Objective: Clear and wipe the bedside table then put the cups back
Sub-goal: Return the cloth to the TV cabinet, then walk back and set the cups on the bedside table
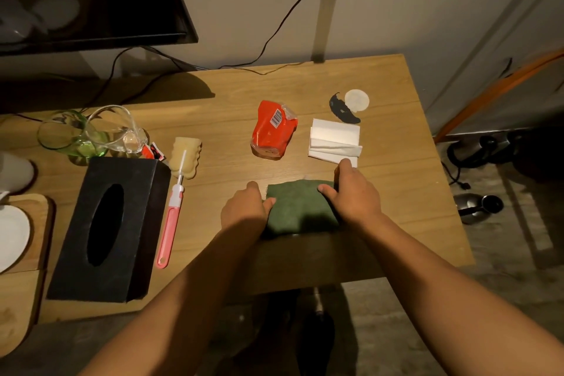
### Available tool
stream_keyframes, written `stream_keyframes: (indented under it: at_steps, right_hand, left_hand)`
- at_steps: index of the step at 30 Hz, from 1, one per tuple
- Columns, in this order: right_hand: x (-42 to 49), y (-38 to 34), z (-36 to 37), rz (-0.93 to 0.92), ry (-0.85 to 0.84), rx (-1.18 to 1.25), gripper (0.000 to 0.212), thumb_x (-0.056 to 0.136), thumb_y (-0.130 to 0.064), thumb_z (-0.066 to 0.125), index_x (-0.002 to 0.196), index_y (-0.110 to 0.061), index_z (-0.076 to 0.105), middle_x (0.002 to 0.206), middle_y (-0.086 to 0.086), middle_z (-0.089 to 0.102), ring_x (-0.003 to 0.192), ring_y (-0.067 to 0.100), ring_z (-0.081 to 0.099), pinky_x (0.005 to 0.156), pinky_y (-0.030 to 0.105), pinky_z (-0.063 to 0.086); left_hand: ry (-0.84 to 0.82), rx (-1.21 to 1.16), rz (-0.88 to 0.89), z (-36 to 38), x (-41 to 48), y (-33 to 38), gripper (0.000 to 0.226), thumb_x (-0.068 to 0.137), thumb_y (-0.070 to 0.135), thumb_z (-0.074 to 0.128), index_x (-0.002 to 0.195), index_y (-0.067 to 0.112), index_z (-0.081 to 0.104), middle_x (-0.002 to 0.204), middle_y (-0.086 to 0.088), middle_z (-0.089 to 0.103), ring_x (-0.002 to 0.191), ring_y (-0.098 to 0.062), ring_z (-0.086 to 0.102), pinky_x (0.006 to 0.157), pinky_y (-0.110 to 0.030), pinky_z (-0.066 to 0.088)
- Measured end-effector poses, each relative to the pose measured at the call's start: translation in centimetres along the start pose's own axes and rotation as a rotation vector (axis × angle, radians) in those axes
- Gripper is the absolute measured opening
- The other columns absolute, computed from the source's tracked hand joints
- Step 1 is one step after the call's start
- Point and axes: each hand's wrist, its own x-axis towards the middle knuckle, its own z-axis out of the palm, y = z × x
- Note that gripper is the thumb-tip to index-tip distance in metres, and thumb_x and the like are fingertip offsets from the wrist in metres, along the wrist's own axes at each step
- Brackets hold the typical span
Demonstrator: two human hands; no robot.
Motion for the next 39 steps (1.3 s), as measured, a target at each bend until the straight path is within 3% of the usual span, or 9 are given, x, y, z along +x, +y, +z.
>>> stream_keyframes:
  at_steps: [4, 8, 12, 15, 19, 22, 26, 30, 39]
  right_hand:
    - [-2.4, 1.2, -1.1, 0.058, 0.05, 0.186, 0.033, 0.085, -0.047, 0.062, 0.096, -0.022, 0.045, 0.083, -0.003, 0.057, 0.075, 0.021, 0.055, 0.061, 0.036, 0.045]
    - [-7.7, 4.5, -2.6, 0.165, 0.124, 0.352, 0.018, 0.087, -0.042, 0.062, 0.088, -0.027, 0.052, 0.073, -0.008, 0.06, 0.069, 0.013, 0.058, 0.062, 0.036, 0.049]
    - [-14.1, 8.5, -4.3, 0.358, 0.165, 0.411, 0.018, 0.086, -0.045, 0.06, 0.083, -0.029, 0.053, 0.072, -0.008, 0.063, 0.068, 0.009, 0.061, 0.063, 0.033, 0.053]
    - [-19.5, 11.7, -5.5, 0.475, 0.216, 0.394, 0.019, 0.083, -0.043, 0.062, 0.077, -0.029, 0.051, 0.071, -0.008, 0.061, 0.068, 0.011, 0.06, 0.059, 0.029, 0.046]
    - [-28.8, 14.7, -5.7, 0.688, 0.29, 0.473, 0.015, 0.082, -0.039, 0.06, 0.077, -0.027, 0.051, 0.077, -0.005, 0.062, 0.075, 0.018, 0.06, 0.069, 0.037, 0.052]
    - [-36.1, 15.6, -4.8, 0.847, 0.393, 0.525, 0.014, 0.084, -0.036, 0.058, 0.076, -0.029, 0.049, 0.076, -0.004, 0.059, 0.073, 0.018, 0.059, 0.065, 0.035, 0.049]
    - [-49.1, 15.7, -1.6, 1.078, 0.571, 0.591, 0.013, 0.087, -0.036, 0.058, 0.084, -0.025, 0.052, 0.079, -0.005, 0.062, 0.079, 0.019, 0.062, 0.071, 0.032, 0.049]
    - [-65.9, 13.1, 3.5, 1.286, 0.716, 0.575, 0.01, 0.086, -0.033, 0.058, 0.086, -0.024, 0.059, 0.08, -0.001, 0.064, 0.078, 0.021, 0.061, 0.06, 0.026, 0.042]
    - [-97.2, 1.0, 16.1, 1.881, 0.97, 0.641, 0.026, 0.089, -0.036, 0.057, 0.11, -0.02, 0.056, 0.106, 0.007, 0.066, 0.097, 0.026, 0.062, 0.078, 0.027, 0.044]
  left_hand:
    - [0.038, -0.015, 0.079, -1.2, -0.7, 0.3, 0.032, 0.087, 0.048, 0.059, 0.087, 0.016, 0.052, 0.084, -0.006, 0.063, 0.081, -0.029, 0.06, 0.063, -0.034, 0.042]
    - [0.002, -0.048, 0.316, -2.1, -2.1, 3.9, 0.024, 0.086, 0.038, 0.063, 0.084, 0.016, 0.054, 0.085, -0.008, 0.065, 0.083, -0.032, 0.061, 0.064, -0.035, 0.043]
    - [-0.12, 0.066, 0.656, -0.7, -5.0, 11.0, 0.022, 0.089, 0.038, 0.06, 0.088, 0.017, 0.056, 0.09, -0.007, 0.066, 0.087, -0.028, 0.062, 0.072, -0.037, 0.05]
    - [-0.213, 0.196, 0.915, 1.3, -9.0, 16.1, 0.026, 0.092, 0.038, 0.056, 0.101, 0.014, 0.057, 0.098, -0.01, 0.065, 0.091, -0.03, 0.062, 0.078, -0.042, 0.054]
    - [-0.278, 0.366, 1.283, 5.3, -17.6, 21.4, 0.025, 0.09, 0.036, 0.055, 0.103, 0.014, 0.054, 0.104, -0.013, 0.064, 0.095, -0.033, 0.062, 0.076, -0.04, 0.053]
    - [-0.317, 0.474, 1.478, 8.7, -24.6, 22.6, 0.024, 0.092, 0.036, 0.054, 0.103, 0.015, 0.053, 0.104, -0.012, 0.063, 0.093, -0.032, 0.062, 0.075, -0.039, 0.053]
    - [-0.387, 0.637, 1.721, 14.1, -35.4, 21.3, 0.024, 0.094, 0.035, 0.053, 0.106, 0.015, 0.054, 0.106, -0.011, 0.063, 0.094, -0.03, 0.061, 0.077, -0.039, 0.052]
    - [-0.478, 0.748, 1.98, 19.6, -49.5, 16.7, 0.027, 0.095, 0.035, 0.051, 0.109, 0.013, 0.057, 0.108, -0.011, 0.064, 0.097, -0.03, 0.062, 0.08, -0.039, 0.053]
    - [-0.764, 0.869, 2.509, 29.4, -78.3, 0.5, 0.02, 0.091, 0.029, 0.054, 0.101, 0.012, 0.059, 0.105, -0.012, 0.064, 0.103, -0.031, 0.06, 0.078, -0.034, 0.045]
